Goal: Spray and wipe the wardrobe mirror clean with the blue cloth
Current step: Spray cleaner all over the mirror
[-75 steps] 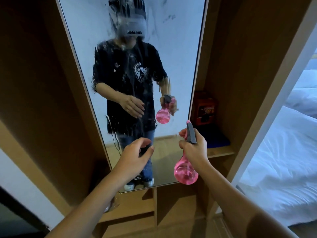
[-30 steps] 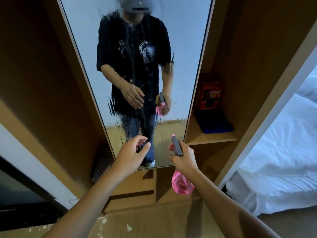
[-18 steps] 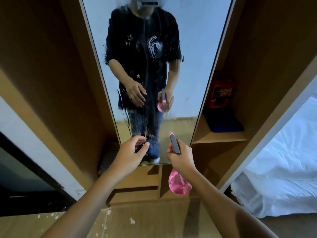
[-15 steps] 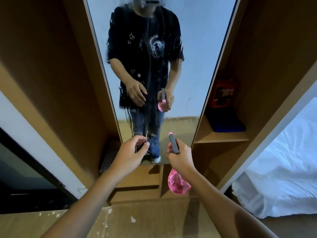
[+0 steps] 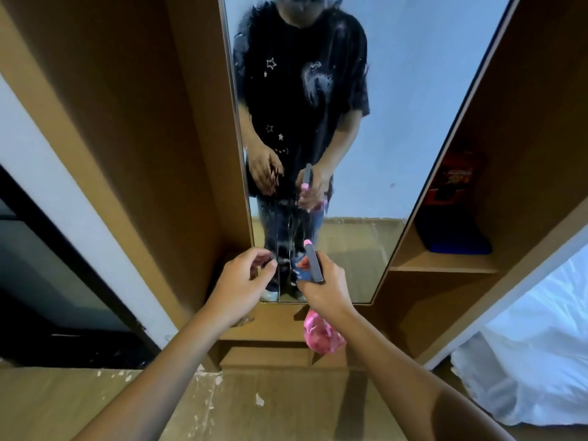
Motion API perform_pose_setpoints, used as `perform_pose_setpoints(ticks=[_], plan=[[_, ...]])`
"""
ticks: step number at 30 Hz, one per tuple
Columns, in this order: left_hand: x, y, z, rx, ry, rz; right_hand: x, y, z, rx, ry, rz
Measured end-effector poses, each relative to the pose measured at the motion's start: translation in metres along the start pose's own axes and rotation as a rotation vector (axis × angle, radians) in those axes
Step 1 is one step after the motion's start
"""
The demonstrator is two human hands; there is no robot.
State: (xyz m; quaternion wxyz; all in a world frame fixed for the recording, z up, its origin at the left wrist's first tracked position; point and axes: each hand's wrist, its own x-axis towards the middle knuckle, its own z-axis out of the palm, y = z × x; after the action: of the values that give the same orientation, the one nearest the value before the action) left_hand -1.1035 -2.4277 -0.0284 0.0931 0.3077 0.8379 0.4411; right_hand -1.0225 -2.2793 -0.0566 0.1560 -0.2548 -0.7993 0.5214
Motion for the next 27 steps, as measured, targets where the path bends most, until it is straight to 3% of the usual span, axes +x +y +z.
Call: perform_pose_setpoints(ticks=[10,20,27], plan=[[0.000,-0.017,-0.015,-0.042,0.002,-0.027,0.002,-0.002,0.011,0.040,0.092,0.056],[-0.003,-0.020,-0.022,-0.042,0.034,-0.014,0.000,-0.017,0.023,-0.023,-0.084,-0.021],[-0.009,-0.026,-0.028,-0.033,0.059,-0.038,-0.002,-0.020,0.042,-0.065,-0.096,-0.023]])
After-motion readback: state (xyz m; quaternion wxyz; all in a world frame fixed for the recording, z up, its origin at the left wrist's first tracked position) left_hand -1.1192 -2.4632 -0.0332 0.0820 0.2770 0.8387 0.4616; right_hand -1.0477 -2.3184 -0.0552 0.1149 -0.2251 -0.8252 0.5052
